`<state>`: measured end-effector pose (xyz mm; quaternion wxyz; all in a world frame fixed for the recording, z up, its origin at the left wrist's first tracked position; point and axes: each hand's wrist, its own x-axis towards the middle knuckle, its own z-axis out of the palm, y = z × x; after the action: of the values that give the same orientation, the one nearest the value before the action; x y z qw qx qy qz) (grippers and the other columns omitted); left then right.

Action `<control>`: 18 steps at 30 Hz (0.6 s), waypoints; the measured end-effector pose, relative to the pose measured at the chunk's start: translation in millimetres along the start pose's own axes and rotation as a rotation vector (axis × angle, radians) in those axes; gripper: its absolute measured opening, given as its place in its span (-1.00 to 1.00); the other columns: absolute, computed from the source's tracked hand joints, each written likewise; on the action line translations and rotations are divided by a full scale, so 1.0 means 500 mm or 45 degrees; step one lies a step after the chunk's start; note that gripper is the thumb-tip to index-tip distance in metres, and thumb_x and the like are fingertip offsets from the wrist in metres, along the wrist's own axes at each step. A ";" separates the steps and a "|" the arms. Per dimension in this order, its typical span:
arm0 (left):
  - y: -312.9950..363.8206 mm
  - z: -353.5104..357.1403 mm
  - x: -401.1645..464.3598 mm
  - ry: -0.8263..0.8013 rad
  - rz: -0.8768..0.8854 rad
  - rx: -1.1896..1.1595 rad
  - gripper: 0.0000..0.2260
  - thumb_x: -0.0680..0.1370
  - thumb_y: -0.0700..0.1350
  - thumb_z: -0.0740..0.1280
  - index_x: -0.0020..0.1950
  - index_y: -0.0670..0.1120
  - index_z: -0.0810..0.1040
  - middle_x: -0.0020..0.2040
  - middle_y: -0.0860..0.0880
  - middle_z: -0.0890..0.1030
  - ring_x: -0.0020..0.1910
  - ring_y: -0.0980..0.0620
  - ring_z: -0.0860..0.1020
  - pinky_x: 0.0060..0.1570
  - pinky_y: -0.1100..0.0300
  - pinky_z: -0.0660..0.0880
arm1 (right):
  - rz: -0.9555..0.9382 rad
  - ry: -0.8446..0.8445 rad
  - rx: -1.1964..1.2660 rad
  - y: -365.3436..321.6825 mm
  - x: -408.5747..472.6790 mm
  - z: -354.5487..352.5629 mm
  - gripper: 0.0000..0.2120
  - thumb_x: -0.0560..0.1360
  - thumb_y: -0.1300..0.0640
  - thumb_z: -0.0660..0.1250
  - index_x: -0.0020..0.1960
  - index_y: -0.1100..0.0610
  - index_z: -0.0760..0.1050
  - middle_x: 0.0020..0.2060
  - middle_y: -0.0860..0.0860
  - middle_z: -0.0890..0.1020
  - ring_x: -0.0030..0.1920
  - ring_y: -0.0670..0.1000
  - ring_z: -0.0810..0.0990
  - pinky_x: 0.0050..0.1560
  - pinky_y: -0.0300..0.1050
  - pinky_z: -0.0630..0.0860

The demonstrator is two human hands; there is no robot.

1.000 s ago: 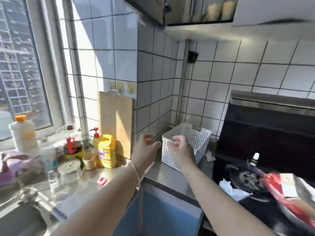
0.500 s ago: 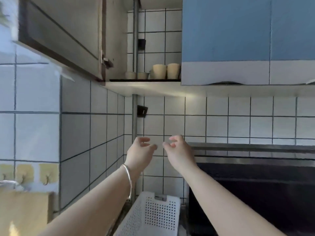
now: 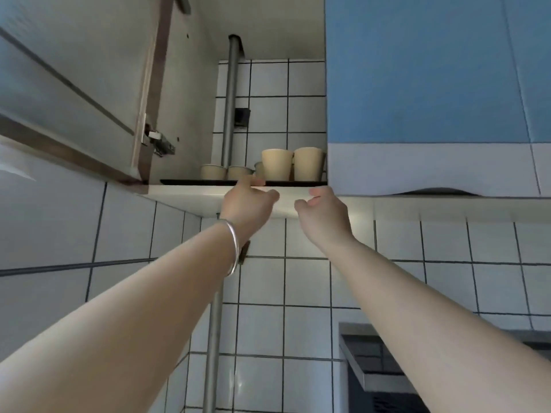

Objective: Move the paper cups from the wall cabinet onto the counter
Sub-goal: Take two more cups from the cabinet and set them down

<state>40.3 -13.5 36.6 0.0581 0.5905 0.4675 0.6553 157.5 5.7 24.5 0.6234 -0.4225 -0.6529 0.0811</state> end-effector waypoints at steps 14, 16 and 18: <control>-0.022 0.042 0.266 0.097 0.200 0.553 -0.35 0.38 0.15 0.38 0.32 -0.17 0.29 0.23 -0.19 0.47 0.14 -0.21 0.52 0.03 0.02 0.50 | -0.071 0.234 -0.389 -0.041 0.192 0.078 -0.55 0.49 0.05 0.28 0.27 0.26 0.29 0.22 0.17 0.50 0.20 0.20 0.51 -0.07 -0.08 0.40; -0.024 0.049 0.279 0.009 0.135 0.523 -0.29 0.31 0.23 0.40 0.27 -0.19 0.35 0.18 -0.17 0.53 0.12 -0.17 0.55 0.07 0.00 0.52 | -0.026 0.240 -0.415 -0.042 0.209 0.084 -0.48 0.49 0.00 0.28 0.31 0.28 0.24 0.28 0.17 0.44 0.25 0.19 0.48 0.03 -0.05 0.44; -0.023 0.058 0.292 -0.063 0.103 0.526 -0.27 0.23 0.29 0.40 0.20 -0.18 0.42 0.09 -0.12 0.58 0.07 -0.13 0.58 0.05 0.04 0.53 | 0.015 0.253 -0.421 -0.046 0.232 0.093 -0.40 0.46 0.03 0.32 0.36 0.28 0.17 0.33 0.16 0.39 0.30 0.18 0.44 0.15 -0.03 0.45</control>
<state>15.6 100.4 129.9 -0.0790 0.6241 0.5661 0.5327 121.9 86.6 115.7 0.6064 -0.5287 -0.5902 -0.0656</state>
